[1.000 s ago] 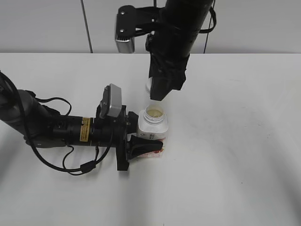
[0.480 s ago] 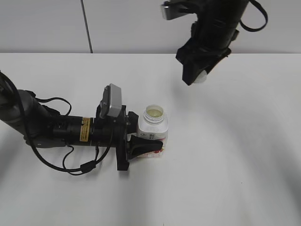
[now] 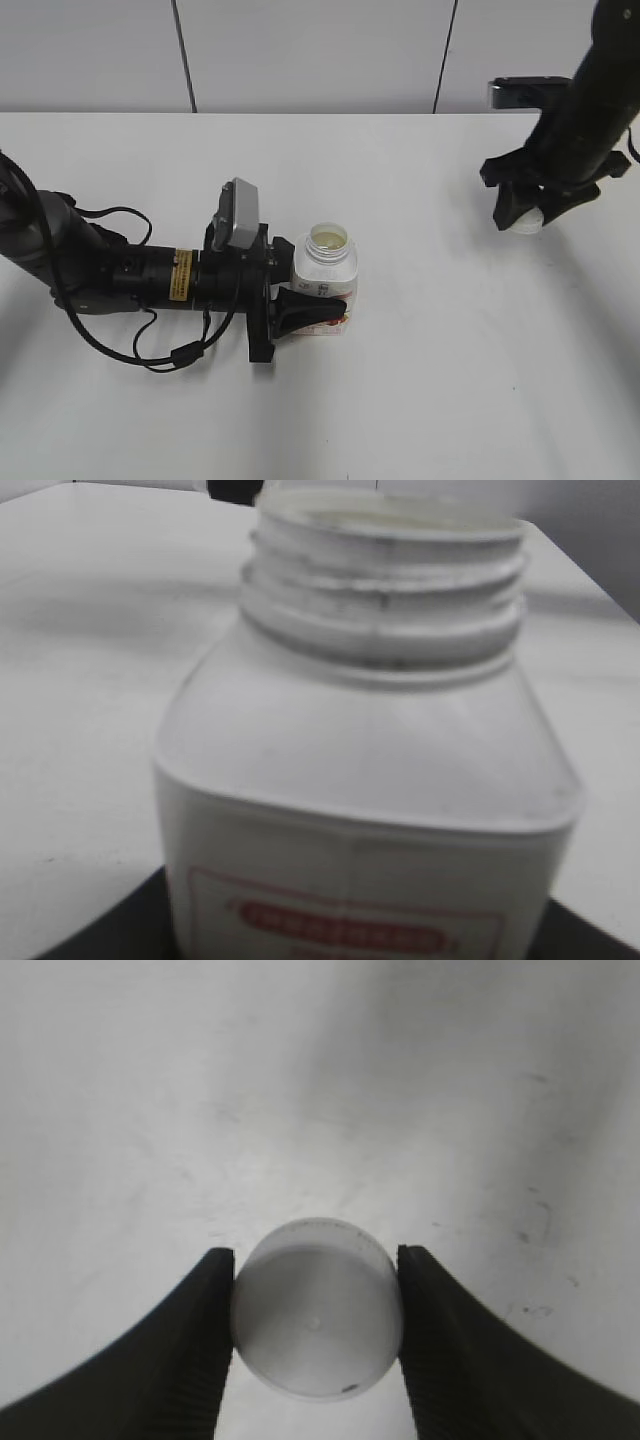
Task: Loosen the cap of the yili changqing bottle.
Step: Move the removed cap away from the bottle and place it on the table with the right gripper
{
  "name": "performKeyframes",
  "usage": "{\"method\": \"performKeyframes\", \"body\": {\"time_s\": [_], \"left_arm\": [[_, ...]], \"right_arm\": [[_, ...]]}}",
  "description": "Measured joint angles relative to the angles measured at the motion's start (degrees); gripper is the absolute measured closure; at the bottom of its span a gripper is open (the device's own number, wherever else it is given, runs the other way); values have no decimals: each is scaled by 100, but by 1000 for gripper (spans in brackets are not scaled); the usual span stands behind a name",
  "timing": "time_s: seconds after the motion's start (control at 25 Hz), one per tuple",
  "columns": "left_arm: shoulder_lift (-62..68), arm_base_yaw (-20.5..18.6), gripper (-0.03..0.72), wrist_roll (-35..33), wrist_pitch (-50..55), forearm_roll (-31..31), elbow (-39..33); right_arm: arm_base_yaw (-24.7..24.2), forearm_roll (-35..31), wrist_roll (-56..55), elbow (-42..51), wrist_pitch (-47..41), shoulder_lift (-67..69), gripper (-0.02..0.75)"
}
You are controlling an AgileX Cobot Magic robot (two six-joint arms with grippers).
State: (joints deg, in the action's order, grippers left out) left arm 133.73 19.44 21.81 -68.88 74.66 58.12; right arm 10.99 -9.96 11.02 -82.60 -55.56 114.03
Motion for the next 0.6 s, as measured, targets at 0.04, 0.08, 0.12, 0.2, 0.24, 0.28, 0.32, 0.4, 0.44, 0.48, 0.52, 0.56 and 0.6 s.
{"method": "performKeyframes", "body": {"time_s": [0.04, 0.08, 0.12, 0.2, 0.24, 0.28, 0.32, 0.4, 0.44, 0.48, 0.52, 0.56, 0.6], "left_arm": [[0, 0, 323, 0, 0, 0, 0], [0, 0, 323, 0, 0, 0, 0], [0, 0, 323, 0, 0, 0, 0], [0, 0, 323, 0, 0, 0, 0], [0, 0, 323, 0, 0, 0, 0], [0, 0, 323, 0, 0, 0, 0], [0, 0, 323, 0, 0, 0, 0], [0, 0, 323, 0, -5, 0, 0], [0, 0, 323, 0, -5, 0, 0], [0, 0, 323, 0, -5, 0, 0], [0, 0, 323, 0, -5, 0, 0], [0, 0, 323, 0, -5, 0, 0], [0, 0, 323, 0, -5, 0, 0]], "right_arm": [[-126, 0, -34, 244, 251, -64, 349], [-250, 0, -62, 484, 529, -141, 349], [-375, -7, -109, 676, 750, -220, 349], [-593, -7, -169, 1049, 1107, -325, 349], [-704, -13, -185, 1185, 1196, -343, 349], [-790, -13, -190, 1283, 1250, -349, 349], [-876, -6, -196, 1391, 1304, -351, 349], [-1015, 5, -200, 1557, 1423, -351, 349], [-1057, 23, -200, 1619, 1476, -351, 349], [-1085, 56, -202, 1664, 1520, -351, 349], [-1101, 80, -208, 1689, 1551, -351, 349], [-1101, 99, -207, 1699, 1581, -351, 349], [-1101, 104, -213, 1706, 1632, -351, 349]]}}
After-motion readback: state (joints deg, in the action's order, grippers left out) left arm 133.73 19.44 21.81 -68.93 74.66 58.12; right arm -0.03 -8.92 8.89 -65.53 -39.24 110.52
